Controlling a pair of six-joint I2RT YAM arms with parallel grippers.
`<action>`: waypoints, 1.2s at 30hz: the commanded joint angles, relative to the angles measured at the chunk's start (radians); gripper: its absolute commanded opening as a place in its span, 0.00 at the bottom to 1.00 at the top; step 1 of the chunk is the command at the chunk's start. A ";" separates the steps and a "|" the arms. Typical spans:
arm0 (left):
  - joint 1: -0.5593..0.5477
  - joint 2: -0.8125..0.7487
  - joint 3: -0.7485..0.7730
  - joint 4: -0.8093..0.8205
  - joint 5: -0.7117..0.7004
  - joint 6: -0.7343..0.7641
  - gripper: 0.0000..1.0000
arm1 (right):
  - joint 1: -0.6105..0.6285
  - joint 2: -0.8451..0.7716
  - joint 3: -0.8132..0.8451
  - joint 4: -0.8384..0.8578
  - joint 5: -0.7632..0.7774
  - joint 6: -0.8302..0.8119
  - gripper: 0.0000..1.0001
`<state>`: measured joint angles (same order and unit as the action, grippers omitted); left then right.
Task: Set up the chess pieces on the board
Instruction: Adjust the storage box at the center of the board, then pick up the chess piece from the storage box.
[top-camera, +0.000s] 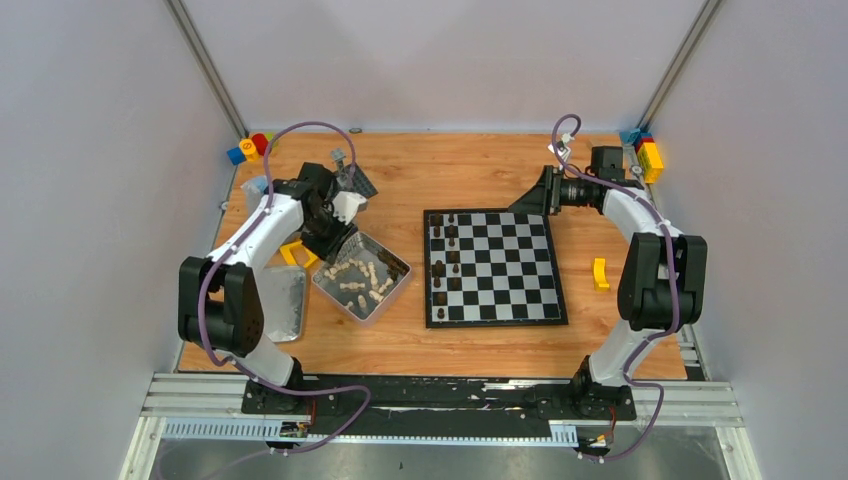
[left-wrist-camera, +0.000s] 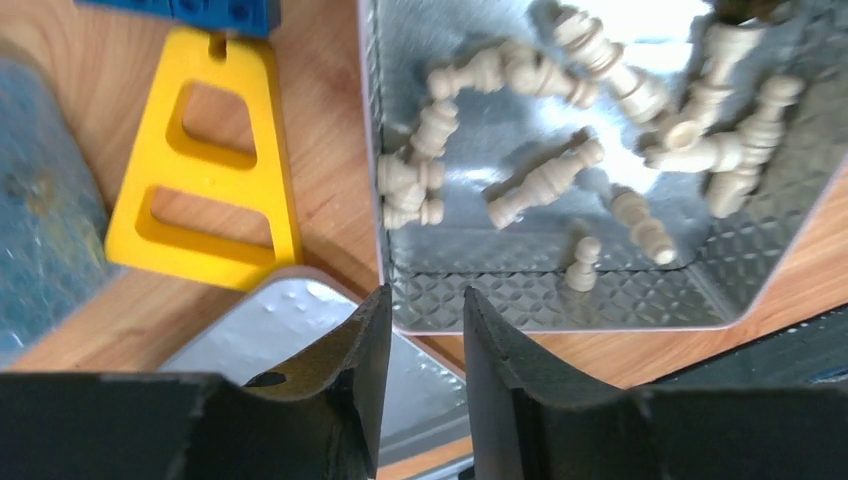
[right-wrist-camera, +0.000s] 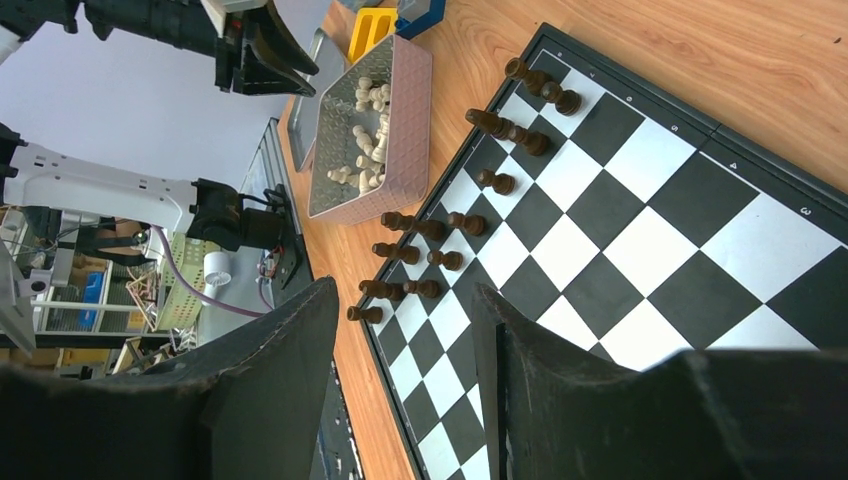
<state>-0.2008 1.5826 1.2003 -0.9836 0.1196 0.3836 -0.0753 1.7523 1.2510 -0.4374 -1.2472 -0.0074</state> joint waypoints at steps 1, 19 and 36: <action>-0.051 -0.009 0.076 0.032 0.144 0.047 0.39 | 0.005 0.012 0.022 0.001 -0.023 -0.039 0.52; -0.324 0.218 0.188 0.106 0.225 0.067 0.38 | 0.005 0.003 0.024 -0.018 0.009 -0.063 0.52; -0.375 0.267 0.140 0.130 0.195 0.055 0.38 | 0.005 0.001 0.020 -0.021 0.000 -0.066 0.52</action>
<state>-0.5625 1.8462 1.3502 -0.8768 0.3119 0.4328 -0.0753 1.7657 1.2510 -0.4713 -1.2274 -0.0387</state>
